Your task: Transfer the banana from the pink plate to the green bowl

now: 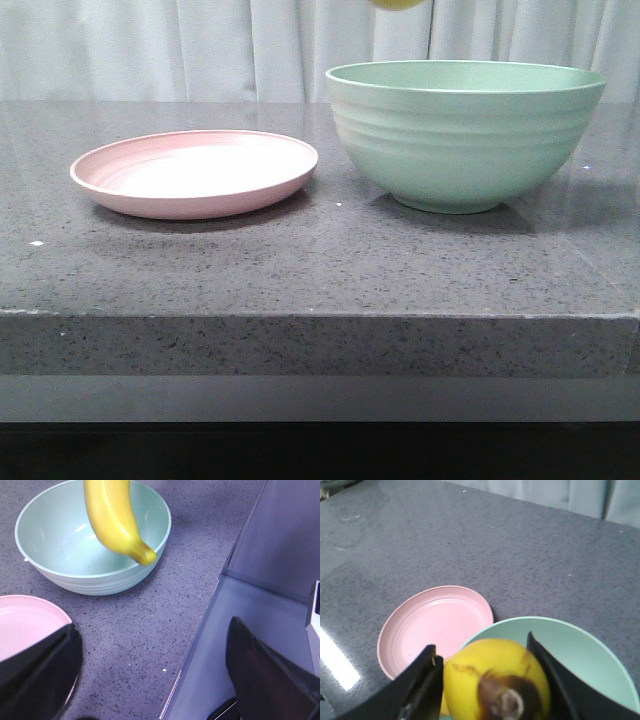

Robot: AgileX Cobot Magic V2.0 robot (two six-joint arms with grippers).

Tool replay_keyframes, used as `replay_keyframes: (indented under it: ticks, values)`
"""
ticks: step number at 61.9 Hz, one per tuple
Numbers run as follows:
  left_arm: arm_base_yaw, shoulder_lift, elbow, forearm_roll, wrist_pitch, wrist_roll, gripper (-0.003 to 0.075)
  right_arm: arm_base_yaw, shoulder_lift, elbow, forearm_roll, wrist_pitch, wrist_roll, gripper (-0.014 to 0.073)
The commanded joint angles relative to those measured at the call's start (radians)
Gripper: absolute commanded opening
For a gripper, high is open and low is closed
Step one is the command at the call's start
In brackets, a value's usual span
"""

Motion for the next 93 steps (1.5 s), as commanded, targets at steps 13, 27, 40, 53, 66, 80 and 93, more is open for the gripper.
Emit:
replay_keyframes:
  ticks: [13, 27, 40, 53, 66, 80, 93]
  values:
    - [-0.002, -0.021, -0.036, -0.045, -0.036, -0.007, 0.0564, -0.050, 0.157, -0.161, 0.030, 0.039, 0.012, 0.0149]
    - [-0.002, -0.021, -0.036, -0.045, -0.036, -0.007, 0.0564, -0.050, 0.319, -0.215, 0.013, 0.030, 0.011, 0.0150]
    - [-0.002, -0.021, -0.036, -0.045, -0.036, -0.007, 0.0564, -0.050, 0.394, -0.215, 0.012, 0.034, 0.010, 0.0172]
    - [-0.002, -0.021, -0.036, -0.045, -0.042, -0.007, 0.0564, -0.050, 0.388, -0.215, 0.010, 0.031, 0.010, 0.0442]
    - [-0.002, -0.021, -0.036, -0.045, -0.042, -0.007, 0.0564, -0.050, 0.324, -0.215, -0.014, 0.038, 0.012, 0.0447]
    - [-0.002, -0.021, -0.036, -0.043, -0.044, -0.007, 0.0564, -0.050, 0.184, -0.215, -0.119, 0.055, 0.101, 0.0447]
    - [-0.002, -0.021, -0.036, -0.043, -0.044, -0.007, 0.0564, -0.050, 0.022, -0.212, -0.326, 0.086, 0.279, 0.0447]
